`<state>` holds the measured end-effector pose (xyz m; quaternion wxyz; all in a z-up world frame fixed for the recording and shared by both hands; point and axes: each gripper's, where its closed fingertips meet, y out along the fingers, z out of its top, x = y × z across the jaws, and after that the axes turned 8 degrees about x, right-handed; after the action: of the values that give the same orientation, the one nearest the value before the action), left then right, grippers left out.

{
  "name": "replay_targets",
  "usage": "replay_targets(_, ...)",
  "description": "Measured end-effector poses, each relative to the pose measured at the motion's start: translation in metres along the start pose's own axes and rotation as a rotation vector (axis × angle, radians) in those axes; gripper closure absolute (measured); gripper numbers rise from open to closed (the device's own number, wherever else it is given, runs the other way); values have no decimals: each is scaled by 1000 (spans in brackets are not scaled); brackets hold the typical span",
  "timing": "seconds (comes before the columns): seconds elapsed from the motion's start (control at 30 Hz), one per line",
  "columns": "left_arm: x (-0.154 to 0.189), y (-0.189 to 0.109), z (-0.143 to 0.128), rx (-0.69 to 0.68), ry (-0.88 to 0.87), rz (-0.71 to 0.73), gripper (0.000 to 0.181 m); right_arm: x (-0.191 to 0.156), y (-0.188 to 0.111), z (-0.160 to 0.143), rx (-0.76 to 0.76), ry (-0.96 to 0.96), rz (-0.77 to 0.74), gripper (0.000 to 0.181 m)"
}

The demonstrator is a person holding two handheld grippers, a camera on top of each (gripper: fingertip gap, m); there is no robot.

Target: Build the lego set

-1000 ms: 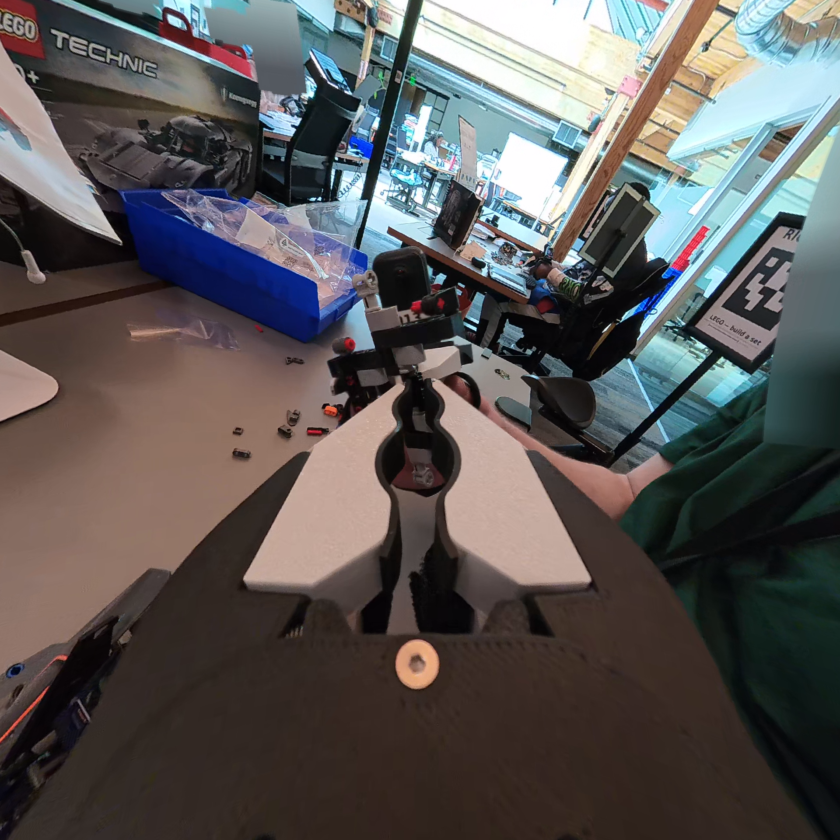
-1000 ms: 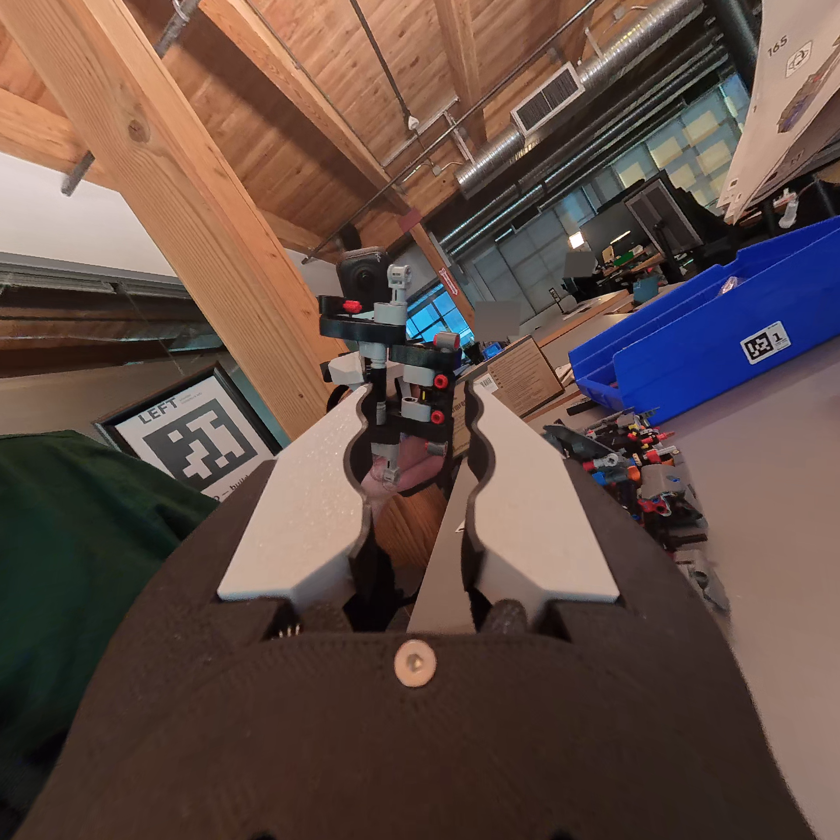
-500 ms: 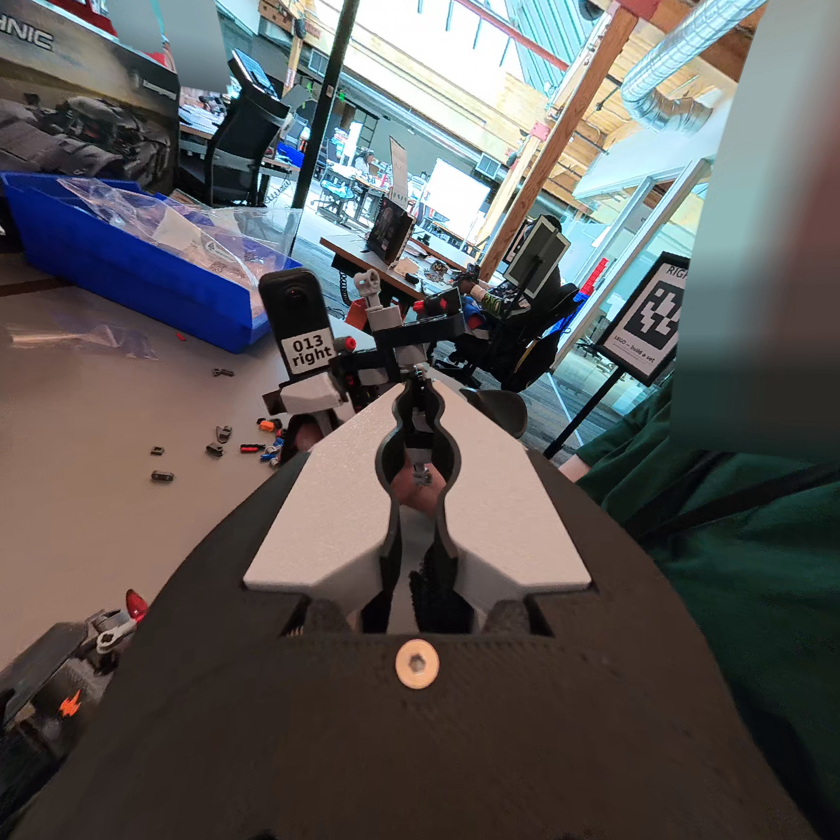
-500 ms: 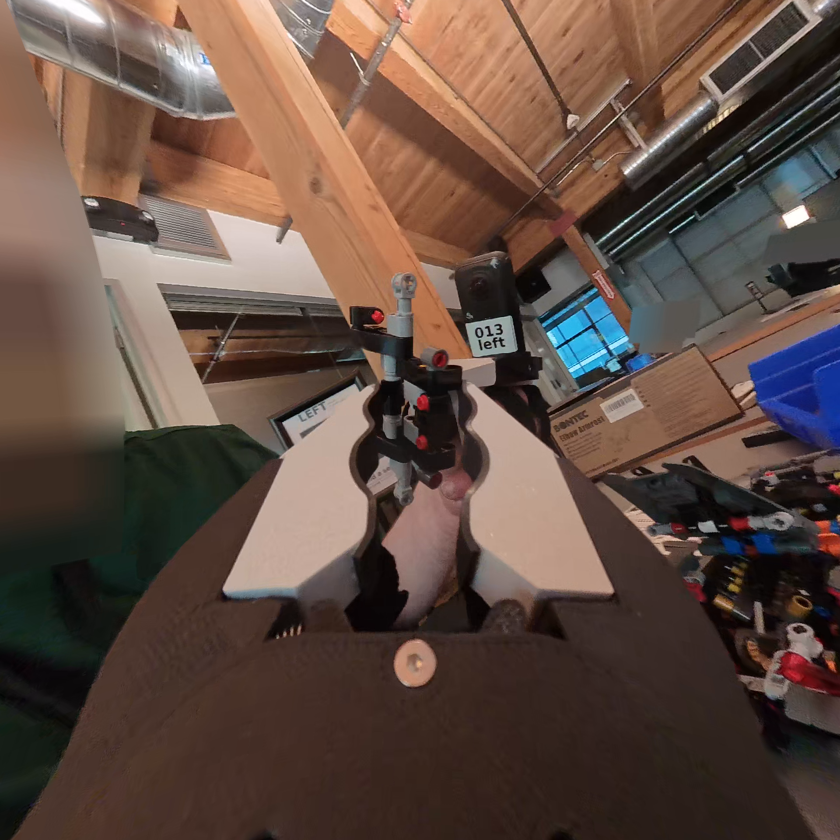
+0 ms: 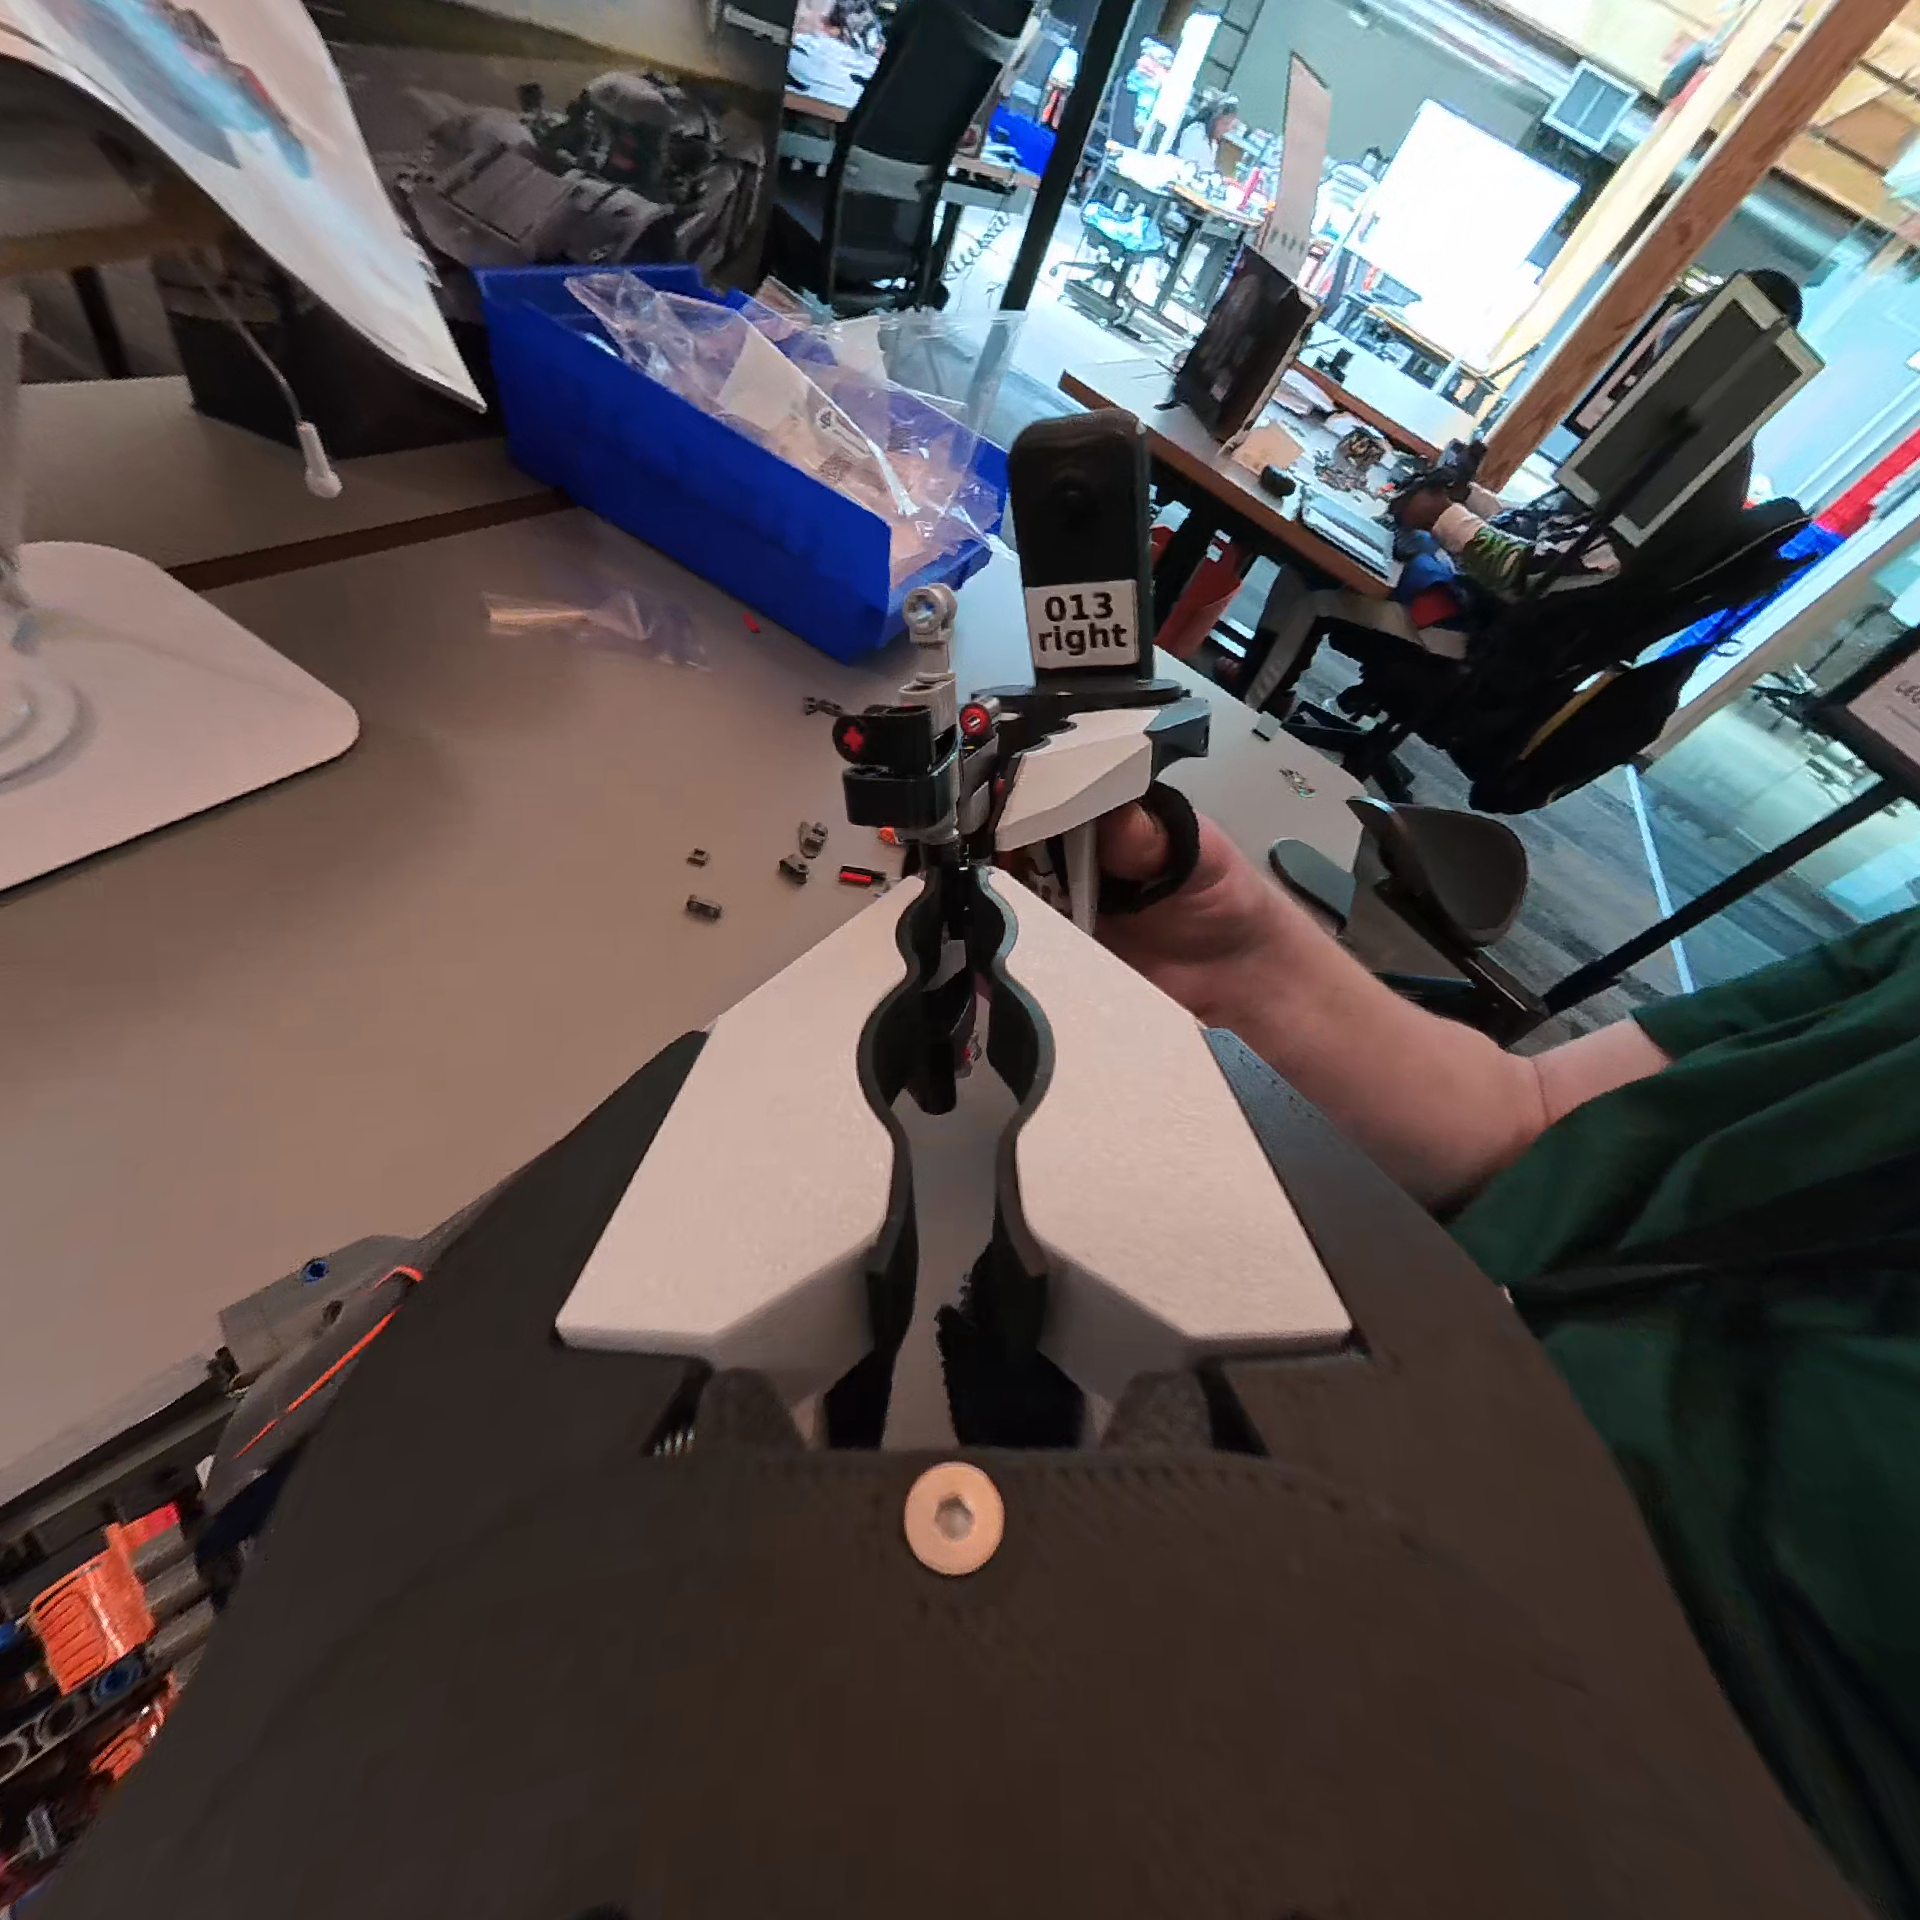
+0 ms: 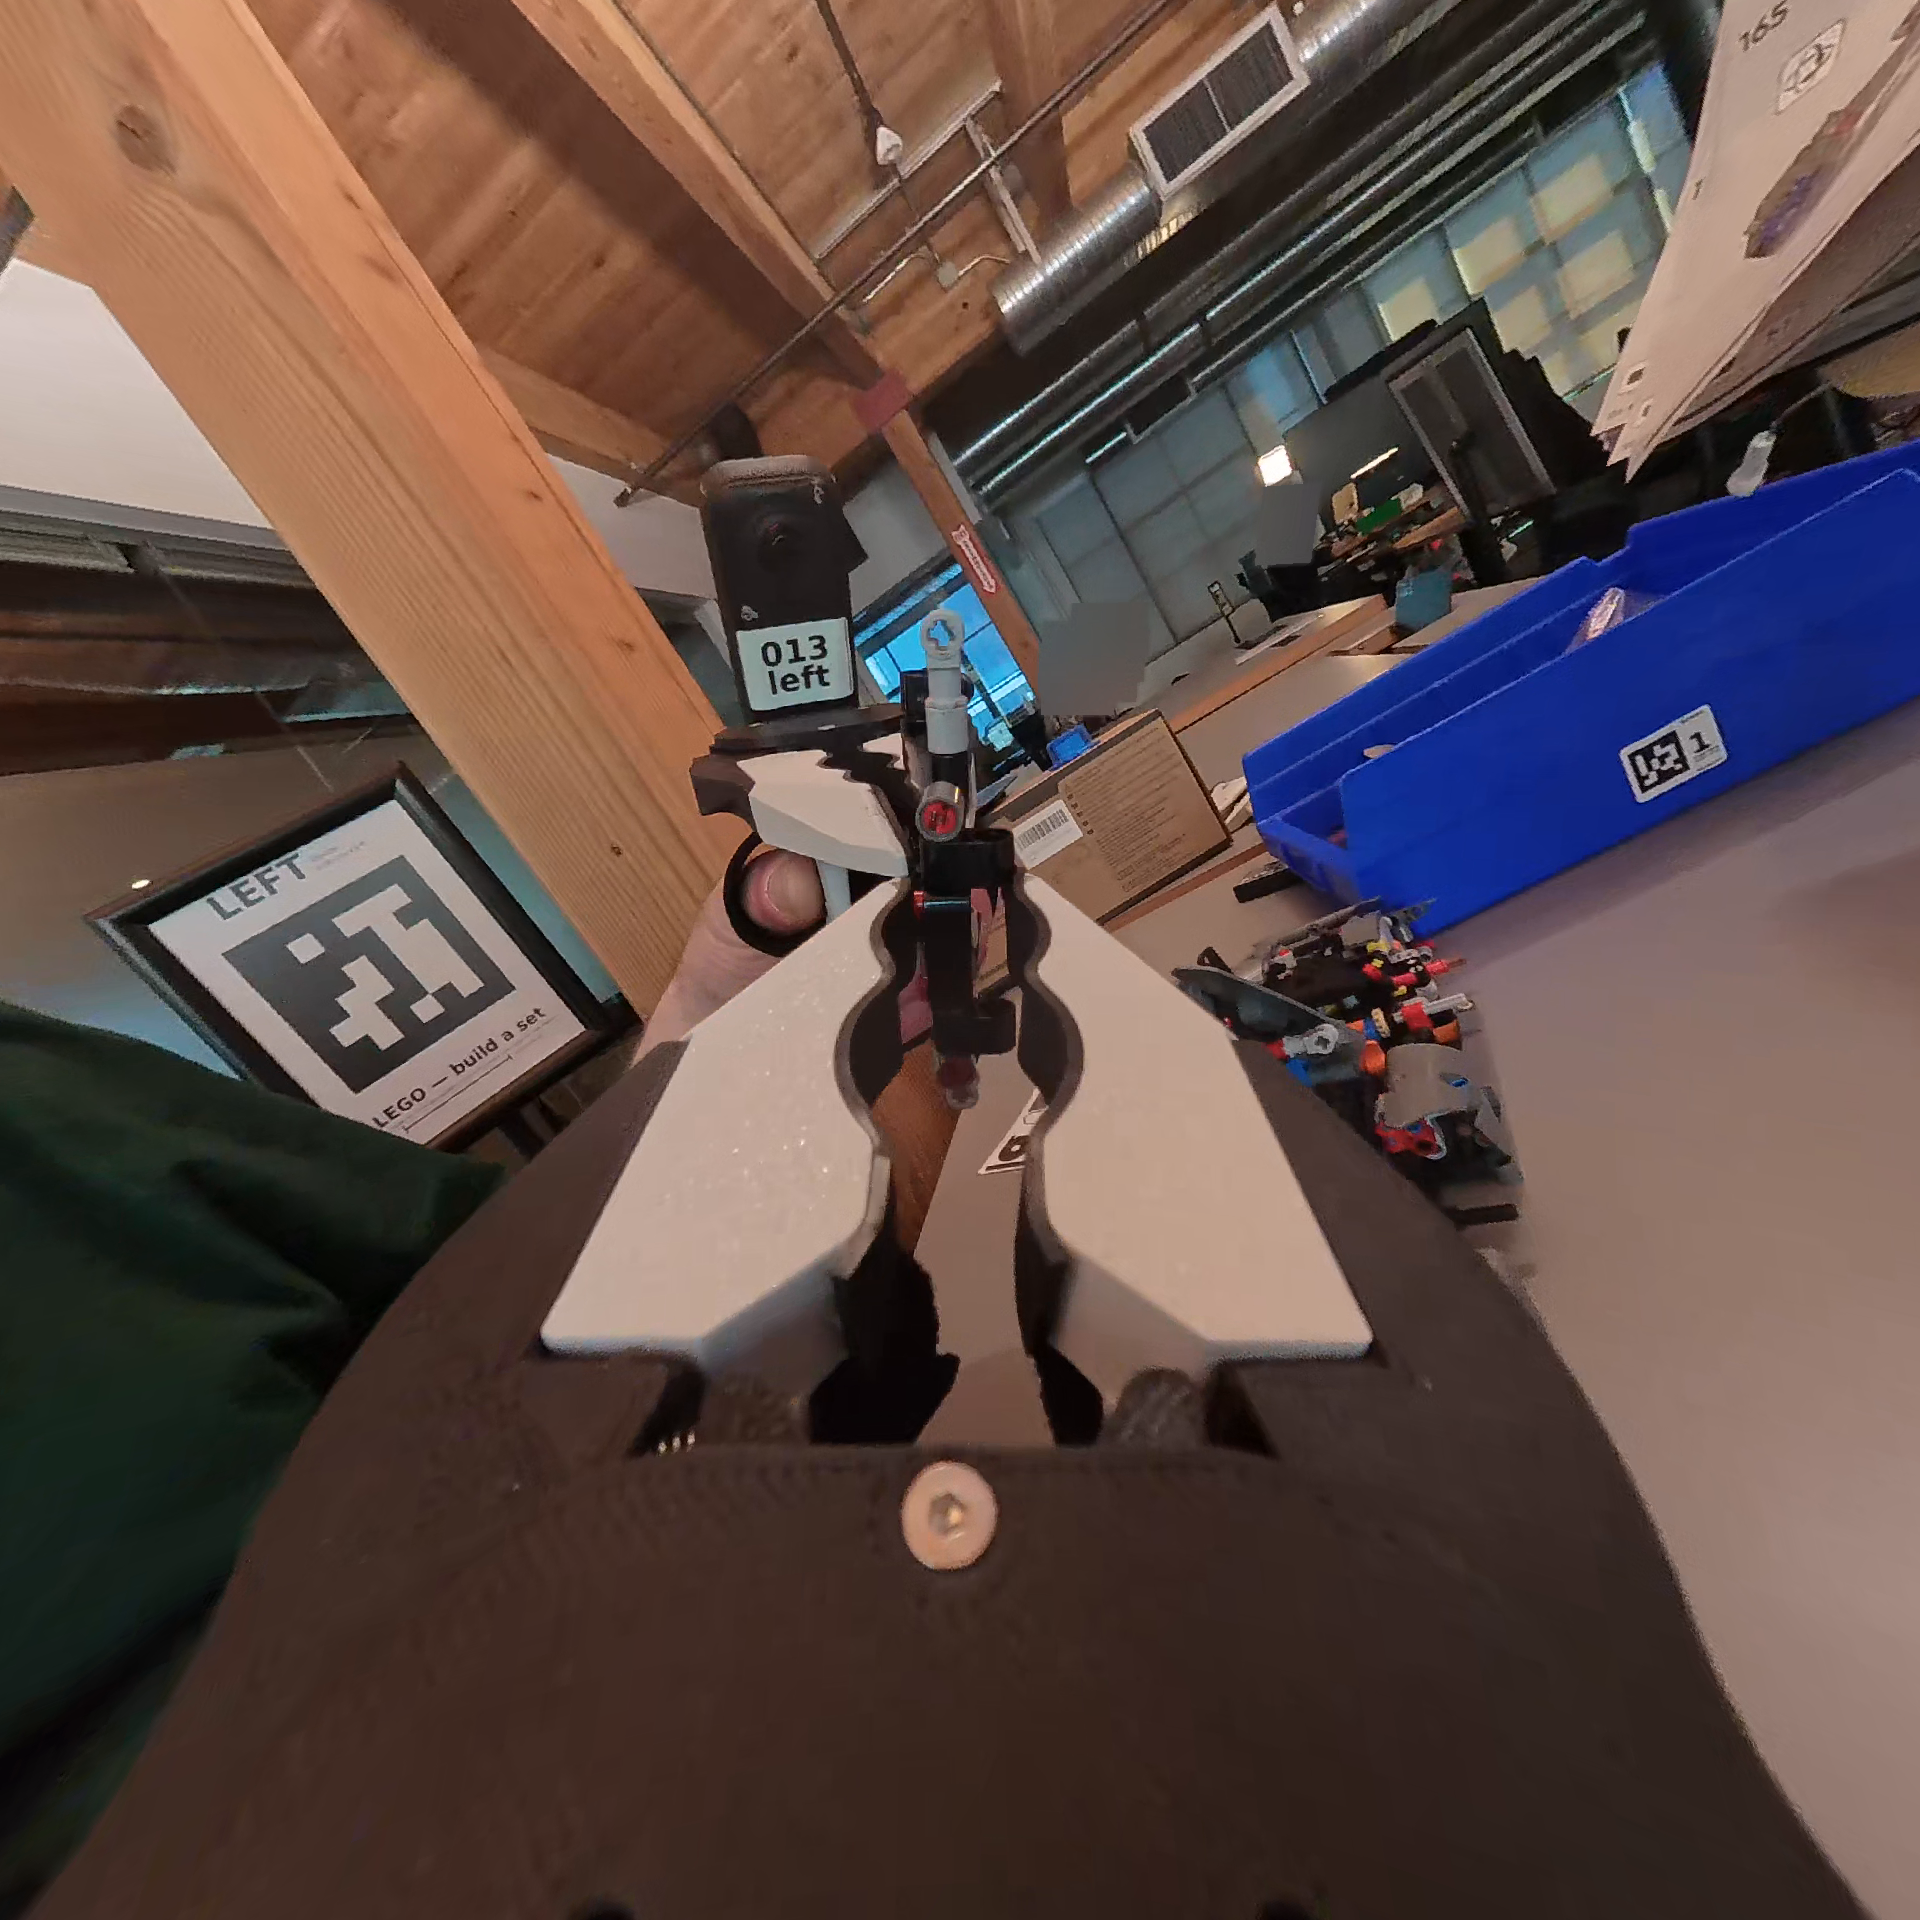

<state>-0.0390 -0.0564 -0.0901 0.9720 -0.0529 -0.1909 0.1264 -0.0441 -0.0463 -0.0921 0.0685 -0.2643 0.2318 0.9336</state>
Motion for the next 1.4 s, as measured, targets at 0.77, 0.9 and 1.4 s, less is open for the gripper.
replay_targets(0.77, 1, 2, 1, 111, 161, 129, 164, 1, -14, 6, 22, 48, -28, 174)
replay_targets(0.9, 0, 1, -8, 131, 131, 143, 160, -3, -13, 0, -130, -111, -149, 175)
replay_targets(1.4, 0, -37, -16, 61, 543, 472, 125, -7, -3, -5, -322, -353, -379, 175)
